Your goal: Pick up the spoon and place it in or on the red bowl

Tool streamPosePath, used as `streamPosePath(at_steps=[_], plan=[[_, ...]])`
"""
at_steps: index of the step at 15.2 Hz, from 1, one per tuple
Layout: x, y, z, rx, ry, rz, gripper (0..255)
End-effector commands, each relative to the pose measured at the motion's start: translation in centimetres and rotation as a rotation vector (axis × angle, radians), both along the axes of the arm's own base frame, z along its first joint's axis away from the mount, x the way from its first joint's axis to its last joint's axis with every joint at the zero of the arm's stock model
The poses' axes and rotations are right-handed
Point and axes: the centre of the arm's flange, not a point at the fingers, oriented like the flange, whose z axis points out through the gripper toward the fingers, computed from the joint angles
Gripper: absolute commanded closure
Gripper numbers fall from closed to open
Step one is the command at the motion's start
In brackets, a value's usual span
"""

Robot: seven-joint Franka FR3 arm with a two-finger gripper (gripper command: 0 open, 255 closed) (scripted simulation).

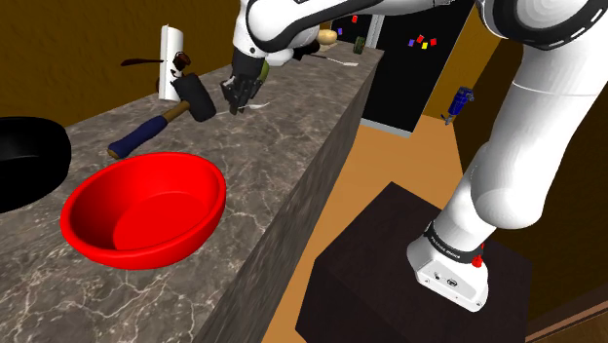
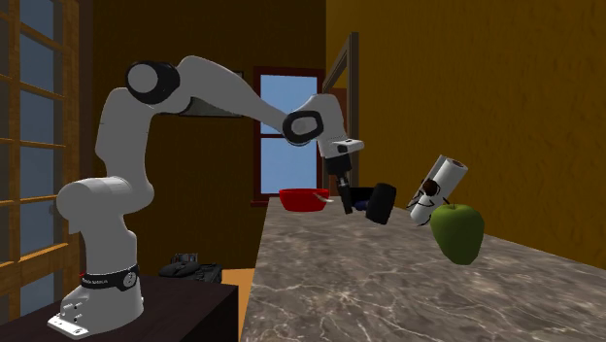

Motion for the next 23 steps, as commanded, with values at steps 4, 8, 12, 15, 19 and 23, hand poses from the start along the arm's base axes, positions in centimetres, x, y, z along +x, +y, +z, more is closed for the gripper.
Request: streamPosePath(at_steps=[4,8,12,15,19,23], plan=[[0.0,-0.1,2.7,0.0,0.0,0.0,255],[0.0,-0.1,4.8,0.0,0.0,0.0,255],[0.0,-0.1,6.9,0.0,0.0,0.0,255],[0.0,-0.1,8.5,0.0,0.0,0.0,255],[0.0,-0.1,10.6,0.0,0.0,0.0,255],[-1.4,2.2,11.5,0.0,0.0,0.0,255]])
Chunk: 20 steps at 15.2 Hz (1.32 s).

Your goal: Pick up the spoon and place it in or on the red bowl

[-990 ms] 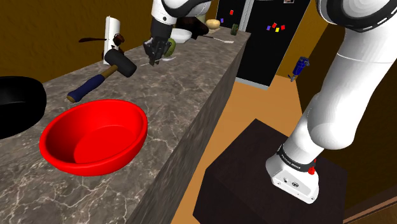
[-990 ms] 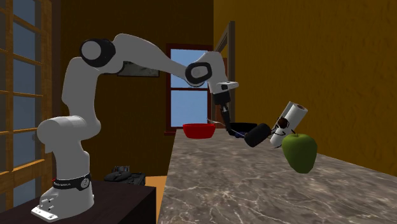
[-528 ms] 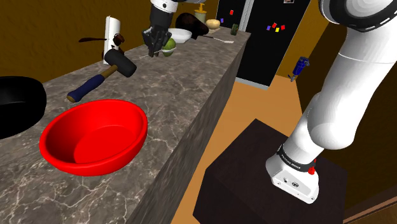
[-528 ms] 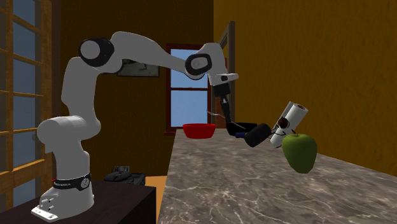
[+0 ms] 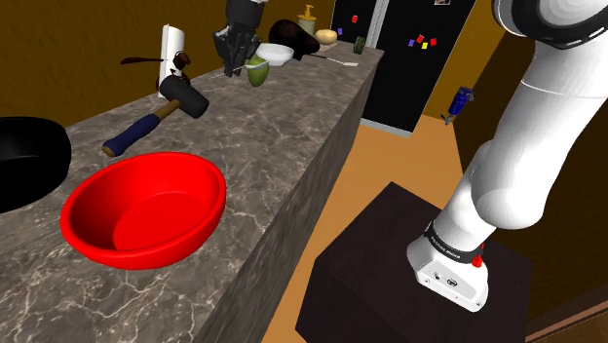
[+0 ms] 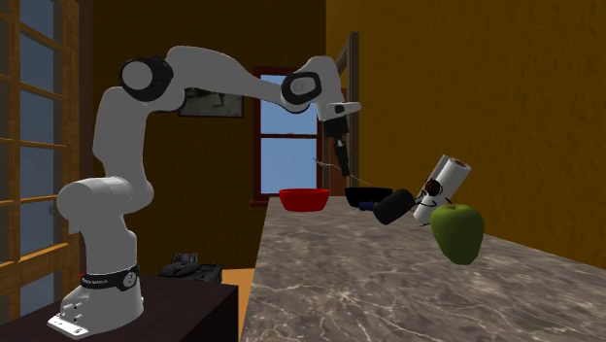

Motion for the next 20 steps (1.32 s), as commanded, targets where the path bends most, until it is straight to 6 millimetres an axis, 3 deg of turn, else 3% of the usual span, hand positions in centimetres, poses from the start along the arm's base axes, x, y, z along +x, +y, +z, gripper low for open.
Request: streamPosePath(at_steps=[1,20], plan=[[-1.1,2.0,0.4,0.0,0.0,0.0,255],[-14.0,23.6,1.3,0.0,0.0,0.0,255]])
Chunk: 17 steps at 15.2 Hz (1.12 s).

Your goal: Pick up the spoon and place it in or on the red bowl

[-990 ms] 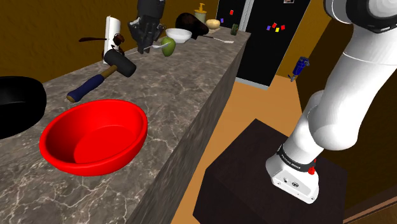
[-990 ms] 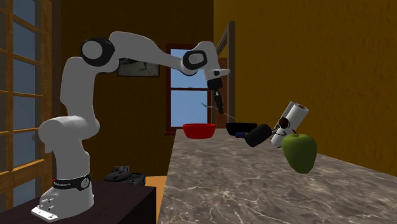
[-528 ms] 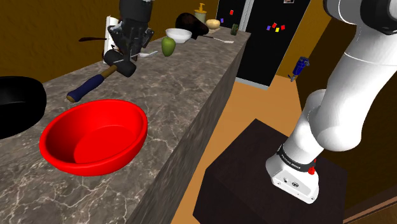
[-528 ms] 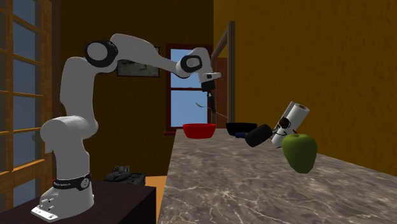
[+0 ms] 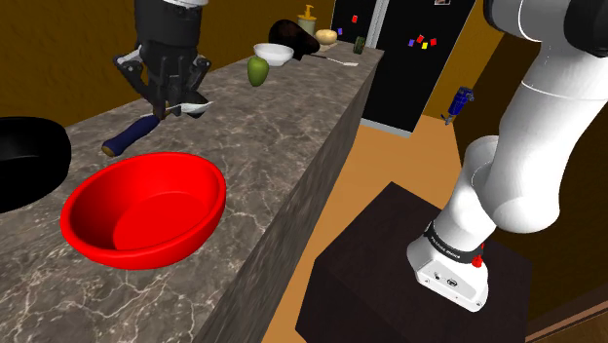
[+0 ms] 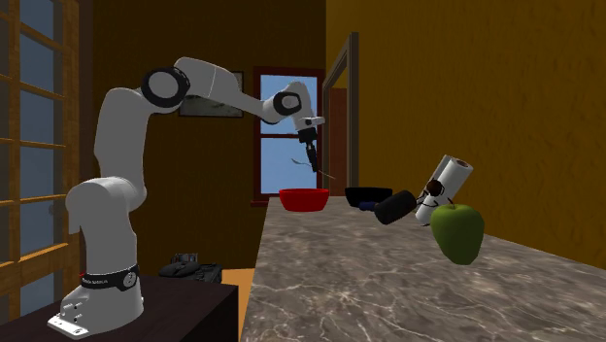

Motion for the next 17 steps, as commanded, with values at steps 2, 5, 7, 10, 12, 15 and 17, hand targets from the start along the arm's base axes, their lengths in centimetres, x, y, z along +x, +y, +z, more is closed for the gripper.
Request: streamPosePath(at_steps=[2,5,7,10,12,15,17], plan=[[-1.9,3.4,0.2,0.0,0.0,-0.002,255],[-3.9,6.8,0.3,0.0,0.0,-0.002,255],[-4.9,8.4,-0.1,0.0,0.0,-0.002,255],[-4.9,8.4,-1.7,0.0,0.0,-0.002,255],[-4.9,8.4,-2.8,0.0,0.0,-0.002,255],[-4.9,8.4,-4.4,0.0,0.0,-0.002,255],[-4.9,8.4,-5.4,0.0,0.0,-0.002,255]])
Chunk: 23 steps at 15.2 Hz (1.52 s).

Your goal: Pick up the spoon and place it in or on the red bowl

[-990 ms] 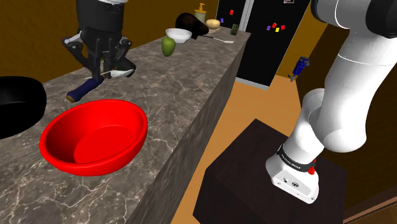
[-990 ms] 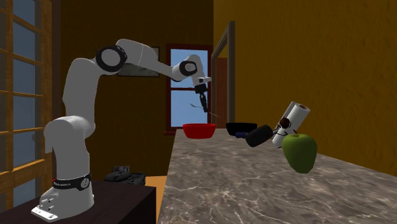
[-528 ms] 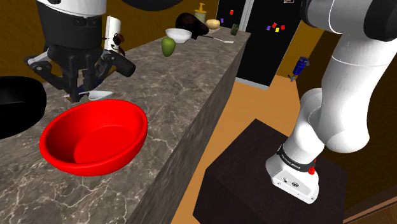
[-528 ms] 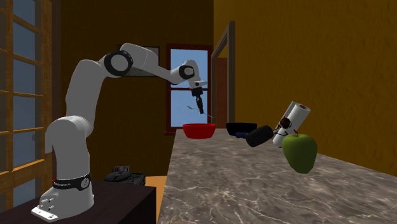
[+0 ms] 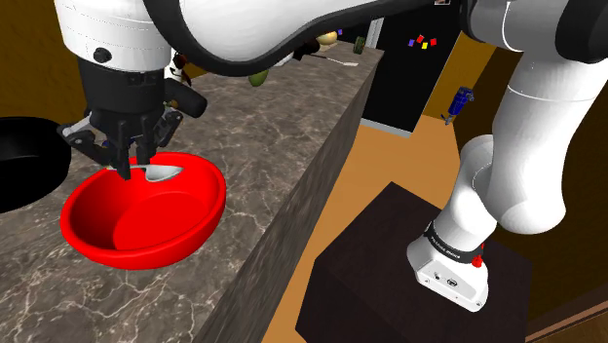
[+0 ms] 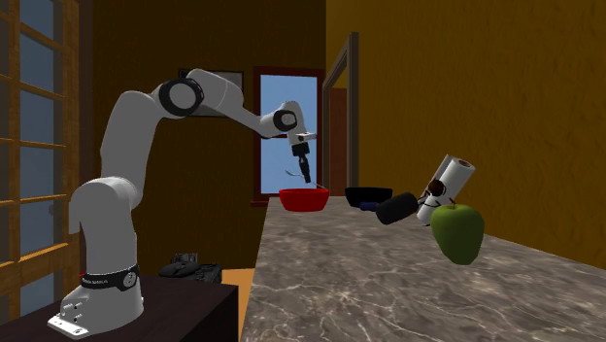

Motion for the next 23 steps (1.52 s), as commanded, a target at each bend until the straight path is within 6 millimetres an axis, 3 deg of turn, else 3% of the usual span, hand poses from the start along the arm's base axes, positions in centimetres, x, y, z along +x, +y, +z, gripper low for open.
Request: streamPosePath(at_steps=[1,5,13,14,19,23], plan=[[0.0,0.0,-1.1,0.0,0.0,0.0,255],[0.0,0.0,-3.0,0.0,0.0,0.0,255],[0.0,0.0,-3.0,0.0,0.0,0.0,255],[0.0,0.1,-3.0,0.0,0.0,0.0,0],[0.0,0.0,-3.0,0.0,0.0,0.0,0],[-1.0,-0.7,1.8,0.0,0.0,0.0,0]])
